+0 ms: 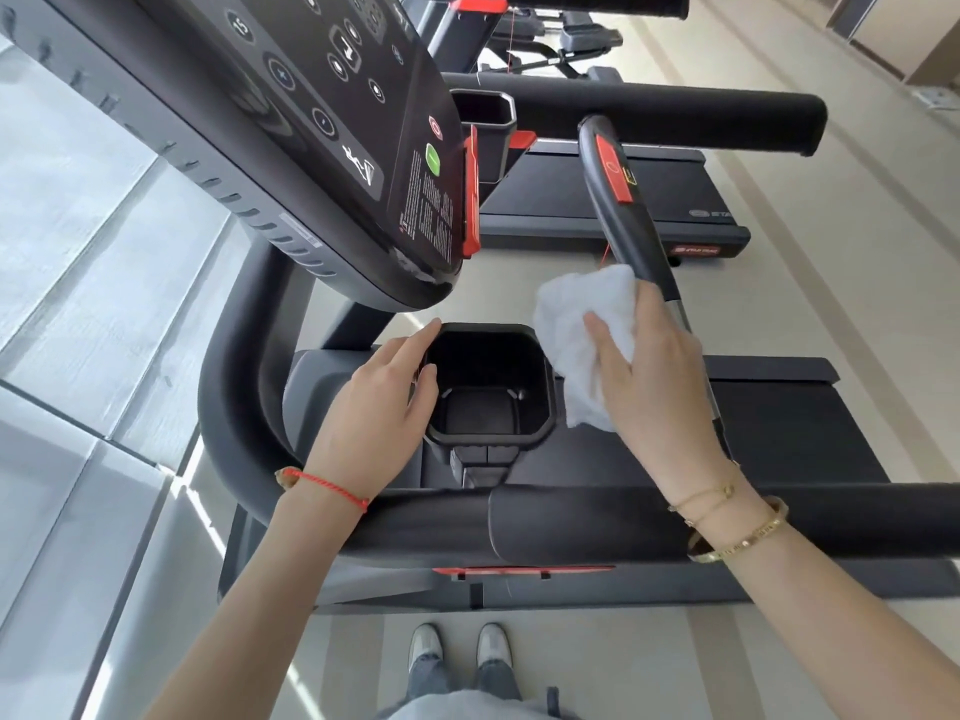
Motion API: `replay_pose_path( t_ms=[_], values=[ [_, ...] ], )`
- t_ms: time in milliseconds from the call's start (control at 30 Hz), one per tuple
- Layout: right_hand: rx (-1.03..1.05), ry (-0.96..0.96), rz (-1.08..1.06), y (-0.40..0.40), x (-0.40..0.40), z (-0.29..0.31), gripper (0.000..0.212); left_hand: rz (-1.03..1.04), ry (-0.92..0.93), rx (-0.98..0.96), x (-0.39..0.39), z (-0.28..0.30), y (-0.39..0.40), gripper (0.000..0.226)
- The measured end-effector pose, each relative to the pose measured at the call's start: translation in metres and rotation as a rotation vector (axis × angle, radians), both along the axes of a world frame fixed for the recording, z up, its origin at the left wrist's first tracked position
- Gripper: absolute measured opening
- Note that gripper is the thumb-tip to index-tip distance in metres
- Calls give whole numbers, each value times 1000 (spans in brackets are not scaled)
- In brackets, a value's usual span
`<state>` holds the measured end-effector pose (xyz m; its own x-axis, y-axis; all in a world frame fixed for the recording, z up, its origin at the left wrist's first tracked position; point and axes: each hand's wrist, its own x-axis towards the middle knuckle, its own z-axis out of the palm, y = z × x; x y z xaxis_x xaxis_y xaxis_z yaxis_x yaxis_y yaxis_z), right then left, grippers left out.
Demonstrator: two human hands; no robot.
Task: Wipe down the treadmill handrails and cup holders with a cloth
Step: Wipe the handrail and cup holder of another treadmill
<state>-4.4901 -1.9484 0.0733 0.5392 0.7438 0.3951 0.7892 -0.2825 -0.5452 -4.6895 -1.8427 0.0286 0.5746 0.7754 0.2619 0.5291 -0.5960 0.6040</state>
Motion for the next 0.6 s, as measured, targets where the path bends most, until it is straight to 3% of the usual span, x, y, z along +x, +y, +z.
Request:
replay_pose_path(
  t_ms=[100, 200, 467, 600],
  values=[
    [-116, -57, 101, 11, -13, -4, 40, -5, -1, -2, -1, 0, -1, 46],
    [-324, 55, 309, 22, -22, -22, 43, -4, 9, -3, -1, 1, -1, 47],
    [-375, -26, 438, 74, -3, -20, 42, 7, 5, -10, -1, 4, -3, 47],
    [-359, 4, 578, 58, 6, -25, 47, 46, 5, -49, -1, 2, -2, 49]
  ],
)
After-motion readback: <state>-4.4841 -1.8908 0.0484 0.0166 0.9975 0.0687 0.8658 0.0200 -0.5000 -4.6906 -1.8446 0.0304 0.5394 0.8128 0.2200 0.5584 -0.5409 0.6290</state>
